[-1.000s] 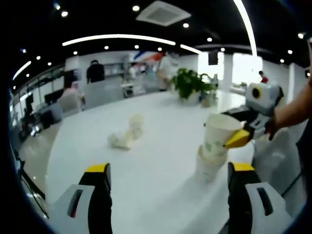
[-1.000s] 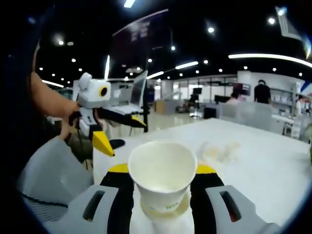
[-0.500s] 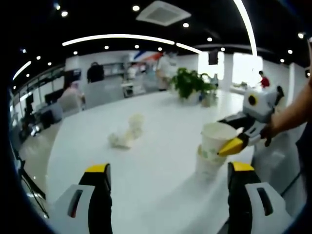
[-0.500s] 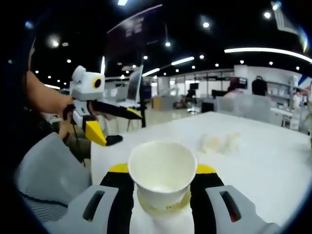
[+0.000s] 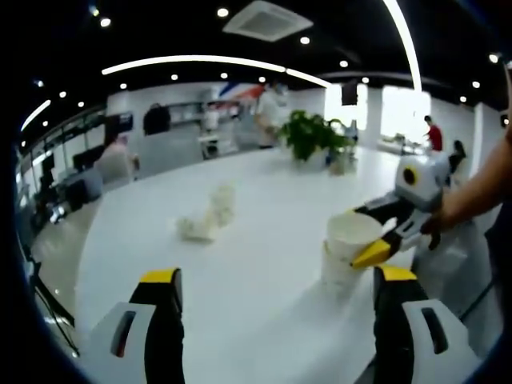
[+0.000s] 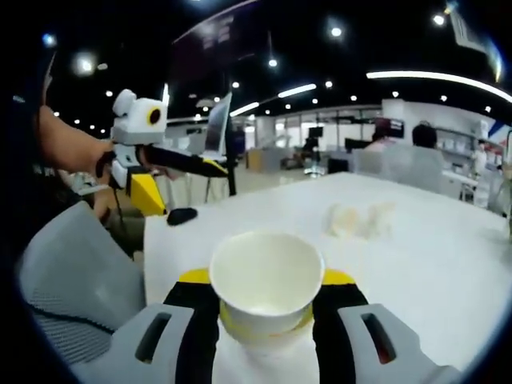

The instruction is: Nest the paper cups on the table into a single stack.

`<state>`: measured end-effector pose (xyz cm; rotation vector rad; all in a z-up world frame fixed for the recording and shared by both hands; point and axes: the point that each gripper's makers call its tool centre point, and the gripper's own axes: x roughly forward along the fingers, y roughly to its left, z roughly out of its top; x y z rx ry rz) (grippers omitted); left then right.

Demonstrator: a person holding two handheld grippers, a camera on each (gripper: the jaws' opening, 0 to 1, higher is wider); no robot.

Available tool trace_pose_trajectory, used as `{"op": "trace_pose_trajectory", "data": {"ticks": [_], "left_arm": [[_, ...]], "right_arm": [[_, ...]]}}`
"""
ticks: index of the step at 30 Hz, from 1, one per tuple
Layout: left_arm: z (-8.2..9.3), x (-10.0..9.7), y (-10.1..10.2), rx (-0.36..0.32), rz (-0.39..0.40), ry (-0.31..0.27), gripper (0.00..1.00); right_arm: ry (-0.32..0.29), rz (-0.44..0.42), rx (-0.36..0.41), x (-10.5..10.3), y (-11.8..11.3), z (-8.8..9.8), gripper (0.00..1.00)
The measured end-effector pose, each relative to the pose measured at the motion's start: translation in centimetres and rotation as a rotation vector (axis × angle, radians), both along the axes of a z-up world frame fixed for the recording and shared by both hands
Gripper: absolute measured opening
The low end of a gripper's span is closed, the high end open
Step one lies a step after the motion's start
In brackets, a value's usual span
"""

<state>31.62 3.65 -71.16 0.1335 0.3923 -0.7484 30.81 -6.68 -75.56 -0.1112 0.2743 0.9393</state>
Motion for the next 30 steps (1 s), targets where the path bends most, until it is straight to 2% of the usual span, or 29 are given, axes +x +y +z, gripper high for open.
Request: {"op": "trace_pose_trajectory", "data": {"ticks": [4,9,11,14,16,23,30], "left_arm": [[-0.1,-0.1,-0.2,0.002,-0.004,0.001,0.97],[-0.1,-0.3,-0.3,0.002,-0.008,0.003,0.97],[-0.2,-0.3,-0.3,0.005,-0.009,0.004,0.97],[-0.1,-0.2,-0.2,0.004,-0.008,0.002,0.97],[0.0,-0.1,-0.1,0.005,-0.003,-0.004,0.98],[0.1,0.2,-0.1,0.004,-0.001,-0.019,0.98],[0.1,0.5,-0.3,-0.002,-0.005,-0.023,0.98]], "right_arm": [[0.0,-0.007,-0.002,0.0,-0.1,0.0,0.44],[0.033,-0.014,0.007,0.1,0.1,0.1,0.47],[0.059,-0.02,0.02,0.1,0.1,0.3,0.53],[0.061,-0.018,0.034,0.2,0.0,0.9,0.6],[0.093,-0.015,0.016,0.2,-0.2,0.8,0.7],[0.051,-0.035,0.052,1.2,-2.3,3.9,0.78],[-0.007,-0.098,0.049,3.4,-5.9,6.4,0.84]]}}
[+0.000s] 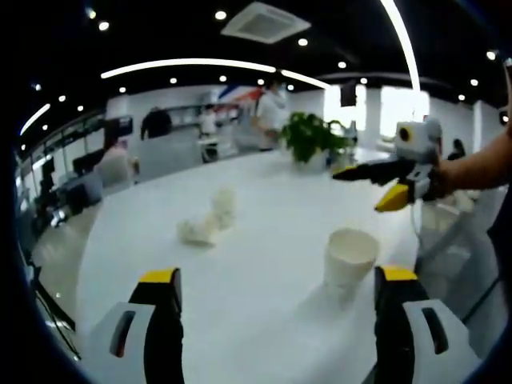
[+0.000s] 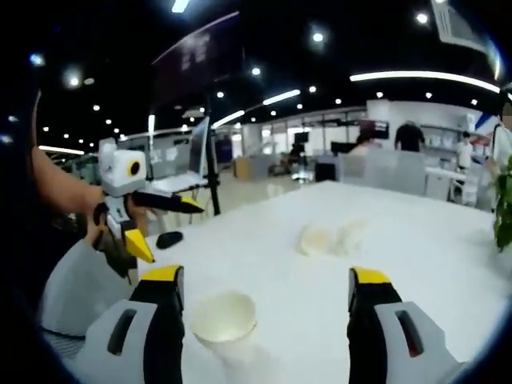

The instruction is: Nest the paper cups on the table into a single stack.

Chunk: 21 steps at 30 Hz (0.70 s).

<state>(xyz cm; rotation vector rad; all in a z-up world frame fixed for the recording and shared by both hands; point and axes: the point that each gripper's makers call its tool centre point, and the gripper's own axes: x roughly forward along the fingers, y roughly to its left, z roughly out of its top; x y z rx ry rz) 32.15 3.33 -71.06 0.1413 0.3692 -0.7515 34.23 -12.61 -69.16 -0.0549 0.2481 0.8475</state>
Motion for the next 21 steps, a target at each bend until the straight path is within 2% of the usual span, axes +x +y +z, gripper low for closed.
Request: {"op": "trace_pose_trajectory", "data": {"ticks": [5,7,11,18,21], "left_arm": [[-0.3,0.9,0.7,-0.007,0.031,-0.023,0.98],[-0.8,1.0,1.0,-0.011,0.043,-0.009,0.98],[-1.4,0.8,1.4,-0.008,0.046,0.0,0.98],[-1.6,0.5,2.0,-0.016,0.05,-0.005,0.98],[-1.5,0.4,2.2,-0.024,0.05,-0.017,0.98]], "right_arm": [[0.0,-0.035,-0.021,0.7,-2.0,-0.4,0.89],[0.01,-0.049,-0.045,0.8,-2.8,-1.0,0.93],[-0.008,-0.061,-0.054,0.9,-4.0,-1.4,1.0],[0.003,-0.087,-0.104,0.6,-6.1,-2.9,1.0],[0.004,-0.093,-0.106,0.4,-6.6,-2.9,1.0]]}}
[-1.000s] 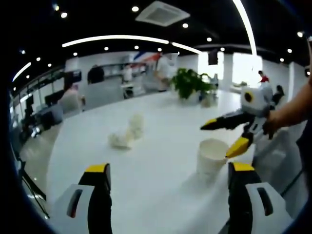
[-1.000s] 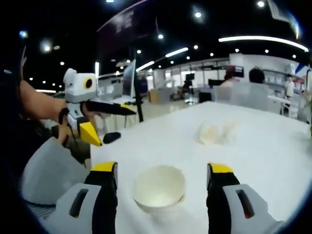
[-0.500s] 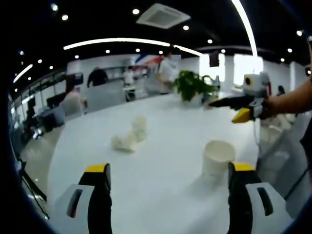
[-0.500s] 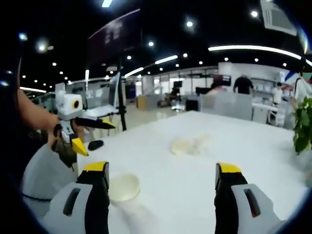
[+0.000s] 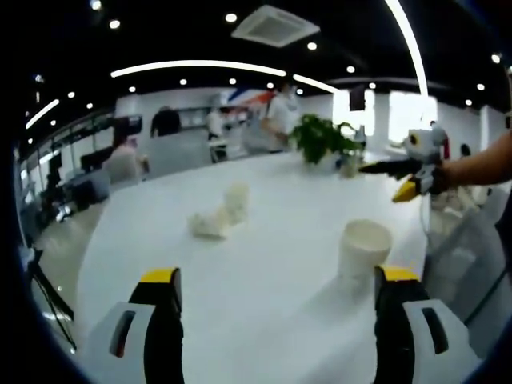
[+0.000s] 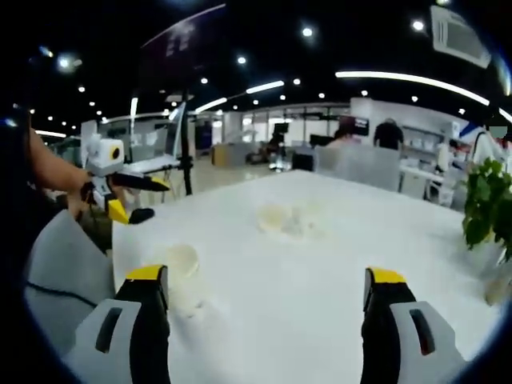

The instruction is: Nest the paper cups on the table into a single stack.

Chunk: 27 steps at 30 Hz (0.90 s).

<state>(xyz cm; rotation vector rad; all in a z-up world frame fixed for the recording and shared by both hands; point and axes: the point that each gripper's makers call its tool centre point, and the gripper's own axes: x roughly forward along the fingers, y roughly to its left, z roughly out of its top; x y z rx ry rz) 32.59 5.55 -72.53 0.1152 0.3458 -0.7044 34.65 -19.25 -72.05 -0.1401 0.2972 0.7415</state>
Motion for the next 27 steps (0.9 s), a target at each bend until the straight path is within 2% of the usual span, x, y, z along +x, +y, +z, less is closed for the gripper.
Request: {"op": "trace_pose_trajectory", "data": {"ticks": [6,11,17,21,27], "left_arm": [[-0.2,-0.1,0.4,0.008,-0.001,0.004,0.98],[-0.5,-0.4,0.8,0.041,-0.012,0.005,0.98],[-1.4,-0.5,0.8,0.087,-0.074,0.031,0.98],[-2.3,0.3,1.0,0.124,-0.1,0.041,0.98],[-2.7,1.9,0.6,0.167,-0.152,0.045,0.98]], "right_arm": [[0.014,-0.023,-0.007,0.1,-1.2,-0.2,1.0],[0.019,-0.034,-0.009,0.0,-1.7,-0.3,1.0],[0.03,-0.05,-0.005,-0.2,-2.4,-0.4,1.0],[0.034,-0.052,0.004,-0.6,-2.2,-0.6,1.0],[0.038,-0.053,0.004,-0.8,-2.3,-0.8,1.0]]}}
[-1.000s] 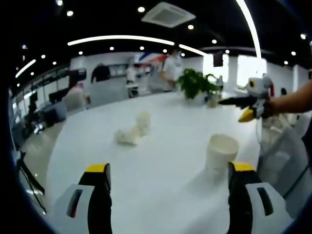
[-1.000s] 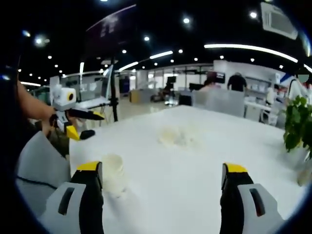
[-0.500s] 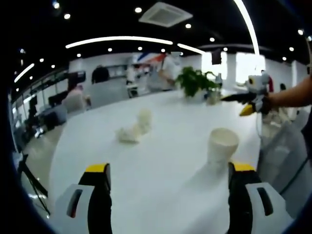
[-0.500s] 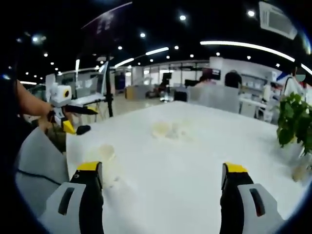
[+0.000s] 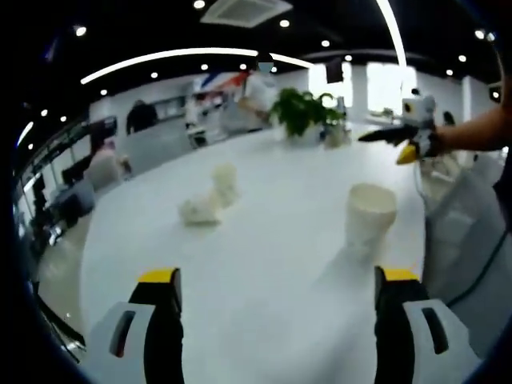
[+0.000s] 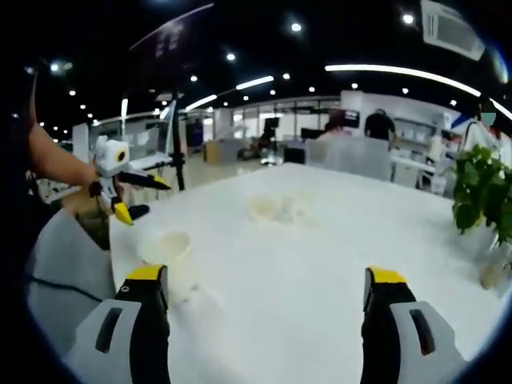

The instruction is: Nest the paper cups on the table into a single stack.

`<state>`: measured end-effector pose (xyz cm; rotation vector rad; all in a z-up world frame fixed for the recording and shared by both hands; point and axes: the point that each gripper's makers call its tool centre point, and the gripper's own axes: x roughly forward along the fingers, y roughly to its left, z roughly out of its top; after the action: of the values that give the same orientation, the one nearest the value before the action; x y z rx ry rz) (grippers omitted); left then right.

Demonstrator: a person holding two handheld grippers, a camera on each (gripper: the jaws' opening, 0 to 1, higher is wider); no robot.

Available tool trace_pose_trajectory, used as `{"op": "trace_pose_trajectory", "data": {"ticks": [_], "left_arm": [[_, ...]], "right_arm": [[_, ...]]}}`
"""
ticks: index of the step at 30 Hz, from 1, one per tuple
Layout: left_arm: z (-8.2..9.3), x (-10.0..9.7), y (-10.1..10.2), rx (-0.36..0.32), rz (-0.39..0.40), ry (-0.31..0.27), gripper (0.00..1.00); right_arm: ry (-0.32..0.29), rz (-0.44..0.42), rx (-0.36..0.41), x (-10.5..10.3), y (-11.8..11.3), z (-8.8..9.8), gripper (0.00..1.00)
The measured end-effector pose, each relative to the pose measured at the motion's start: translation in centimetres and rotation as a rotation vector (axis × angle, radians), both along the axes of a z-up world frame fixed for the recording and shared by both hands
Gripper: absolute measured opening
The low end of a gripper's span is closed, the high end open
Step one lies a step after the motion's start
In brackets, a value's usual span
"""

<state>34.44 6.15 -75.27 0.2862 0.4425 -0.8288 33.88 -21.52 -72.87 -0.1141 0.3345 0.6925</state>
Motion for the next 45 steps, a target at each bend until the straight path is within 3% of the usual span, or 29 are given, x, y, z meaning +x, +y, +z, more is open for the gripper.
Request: {"op": "trace_pose_trajectory", "data": {"ticks": [7,11,20,25,27,36,42,45], "left_arm": [[0.0,2.1,-0.7,0.035,-0.062,0.012,0.98],[0.5,3.5,-1.2,0.069,-0.099,-0.009,0.98],[1.5,8.1,-1.9,0.152,-0.168,-0.04,0.98],[1.5,10.7,-2.7,0.187,-0.207,-0.026,0.98],[1.2,11.7,-2.8,0.227,-0.22,-0.01,0.98],[1.4,15.9,-3.9,0.306,-0.329,-0.053,0.97],[0.4,18.0,-4.6,0.451,-0.474,-0.105,0.97],[0.2,19.2,-5.2,0.472,-0.499,-0.108,0.95]], "right_arm": [[0.006,0.002,-0.004,-0.3,-0.1,-0.5,1.0],[0.008,0.027,0.0,-0.7,0.5,-0.8,1.0],[0.004,0.026,0.011,-0.3,0.7,-0.9,1.0],[-0.002,0.01,0.022,0.5,0.7,-1.0,1.0],[-0.002,0.011,0.023,0.7,0.7,-1.0,1.0],[0.019,-0.001,0.041,1.9,0.3,-1.6,1.0],[0.036,-0.009,0.046,2.4,0.3,-2.4,1.0],[0.048,-0.004,0.046,2.4,0.4,-2.9,1.0]]}}
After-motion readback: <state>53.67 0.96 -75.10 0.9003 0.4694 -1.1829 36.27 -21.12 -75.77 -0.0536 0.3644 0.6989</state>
